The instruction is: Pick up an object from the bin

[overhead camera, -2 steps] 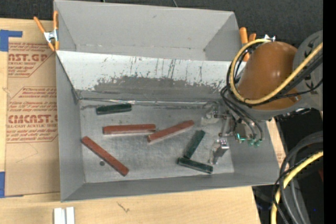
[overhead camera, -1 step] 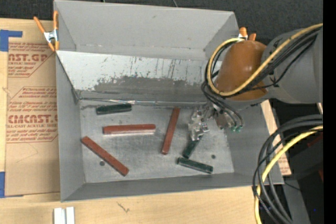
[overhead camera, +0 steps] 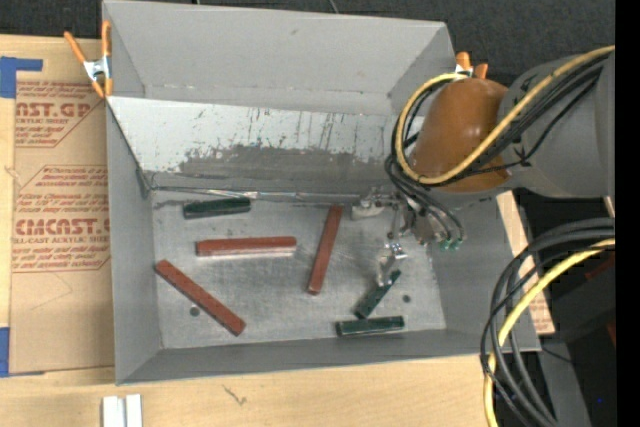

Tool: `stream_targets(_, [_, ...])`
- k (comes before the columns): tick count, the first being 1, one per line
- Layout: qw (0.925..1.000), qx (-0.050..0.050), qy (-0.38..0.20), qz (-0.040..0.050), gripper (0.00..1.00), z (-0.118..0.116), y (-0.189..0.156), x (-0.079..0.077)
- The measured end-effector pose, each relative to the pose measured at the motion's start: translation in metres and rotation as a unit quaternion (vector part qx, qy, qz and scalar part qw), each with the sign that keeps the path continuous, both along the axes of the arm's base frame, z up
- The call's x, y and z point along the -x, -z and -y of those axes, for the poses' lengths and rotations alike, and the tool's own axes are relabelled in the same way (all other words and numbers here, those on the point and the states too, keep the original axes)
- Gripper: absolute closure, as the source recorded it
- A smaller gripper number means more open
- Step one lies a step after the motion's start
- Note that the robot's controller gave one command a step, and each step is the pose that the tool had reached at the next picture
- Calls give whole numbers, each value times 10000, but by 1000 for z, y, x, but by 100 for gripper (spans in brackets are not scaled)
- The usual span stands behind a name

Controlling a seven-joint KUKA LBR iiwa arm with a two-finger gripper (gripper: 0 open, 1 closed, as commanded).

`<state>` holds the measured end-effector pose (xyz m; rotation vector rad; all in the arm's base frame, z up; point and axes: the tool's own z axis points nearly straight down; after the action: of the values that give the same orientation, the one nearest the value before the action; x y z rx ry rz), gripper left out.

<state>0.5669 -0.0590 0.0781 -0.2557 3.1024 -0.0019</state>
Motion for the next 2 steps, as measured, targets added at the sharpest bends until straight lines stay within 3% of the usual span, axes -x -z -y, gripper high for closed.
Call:
stream_targets(1, [10000, 1, 1, -6, 0, 0, 0, 0])
stream_targets(2, [9842, 38, -1768, -5, 100, -75, 1, 1])
